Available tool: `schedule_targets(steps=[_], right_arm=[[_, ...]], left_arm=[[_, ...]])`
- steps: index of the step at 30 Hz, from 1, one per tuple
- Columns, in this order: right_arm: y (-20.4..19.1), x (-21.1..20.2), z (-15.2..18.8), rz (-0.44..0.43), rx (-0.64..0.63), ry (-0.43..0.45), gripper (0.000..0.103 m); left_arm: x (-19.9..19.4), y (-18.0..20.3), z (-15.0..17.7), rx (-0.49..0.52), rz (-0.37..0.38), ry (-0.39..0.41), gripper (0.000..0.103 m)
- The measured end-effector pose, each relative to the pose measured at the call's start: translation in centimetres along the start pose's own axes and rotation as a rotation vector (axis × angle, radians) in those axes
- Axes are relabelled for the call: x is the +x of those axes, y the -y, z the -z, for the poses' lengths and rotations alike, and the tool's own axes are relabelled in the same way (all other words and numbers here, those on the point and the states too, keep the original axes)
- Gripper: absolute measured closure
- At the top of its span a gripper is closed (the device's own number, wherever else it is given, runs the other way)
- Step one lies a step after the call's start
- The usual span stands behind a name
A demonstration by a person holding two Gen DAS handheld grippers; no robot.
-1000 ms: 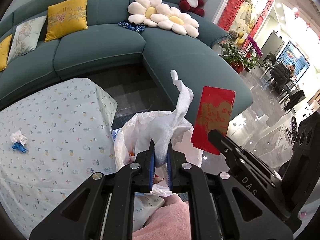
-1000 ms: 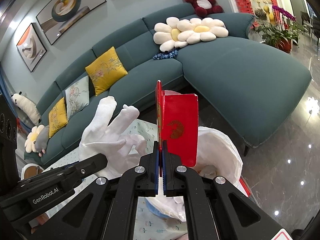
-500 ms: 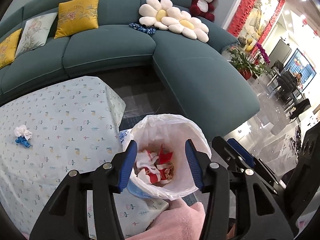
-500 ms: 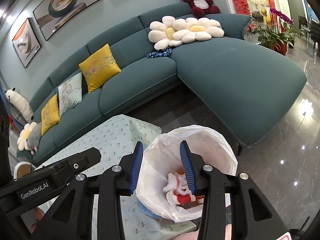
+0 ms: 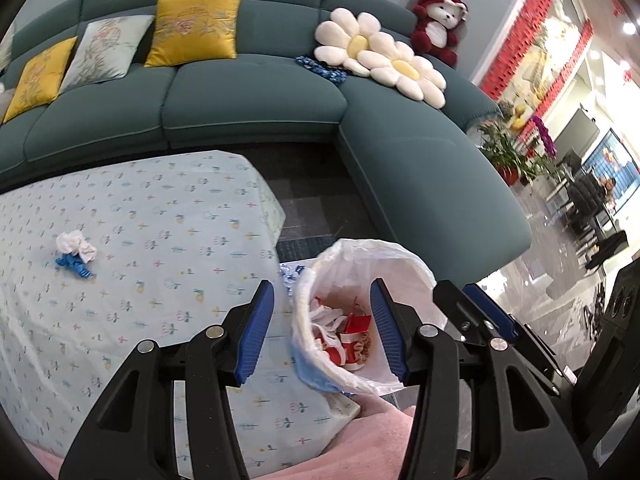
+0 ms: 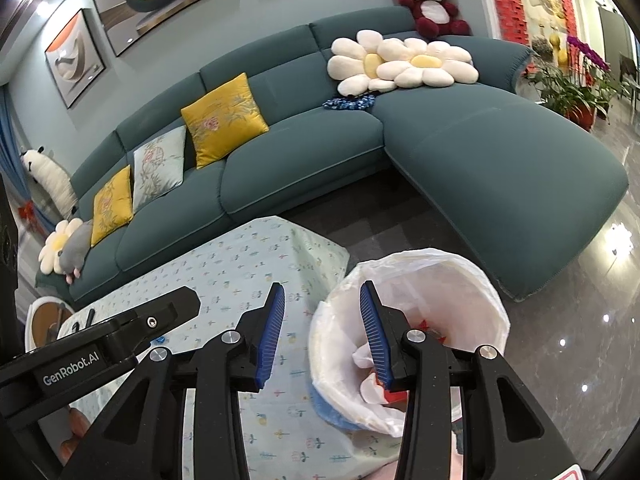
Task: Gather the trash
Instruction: 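Move both tools back toward the white tissue and blue cloth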
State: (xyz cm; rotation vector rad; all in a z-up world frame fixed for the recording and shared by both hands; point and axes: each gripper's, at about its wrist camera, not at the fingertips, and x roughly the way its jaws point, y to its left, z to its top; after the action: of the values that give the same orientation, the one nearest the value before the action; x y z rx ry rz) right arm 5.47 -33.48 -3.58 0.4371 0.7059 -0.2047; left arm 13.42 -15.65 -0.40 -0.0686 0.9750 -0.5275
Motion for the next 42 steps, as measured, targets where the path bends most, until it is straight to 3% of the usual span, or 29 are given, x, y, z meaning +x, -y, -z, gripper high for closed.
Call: schedule_targets(steps=[16, 27, 35, 42], right_arm=[[-7.9, 1.8, 1.4, -0.038, -0.119, -0.049, 0.064], [-15.2, 4.8, 4.0, -0.08, -0.217, -0.122, 0.059], [-20.8, 9.3, 6.2, -0.126, -0.268, -0.208, 0.06], [-26.6, 15.6, 7.9, -0.173, -0.293, -0.308, 0.056]], left_arm=[[-1.8, -10.5, 1.2, -0.181, -0.061, 0.009, 0.054], [-2.4, -20.3, 3.2, -0.356, -0.134, -0.004, 0.038], [-2.0, -29.3, 5.7, -0.5, -0.203, -0.035, 0.038], [-1.5, -37.0, 6.3, -0.593, -0.263, -0.057, 0.038]])
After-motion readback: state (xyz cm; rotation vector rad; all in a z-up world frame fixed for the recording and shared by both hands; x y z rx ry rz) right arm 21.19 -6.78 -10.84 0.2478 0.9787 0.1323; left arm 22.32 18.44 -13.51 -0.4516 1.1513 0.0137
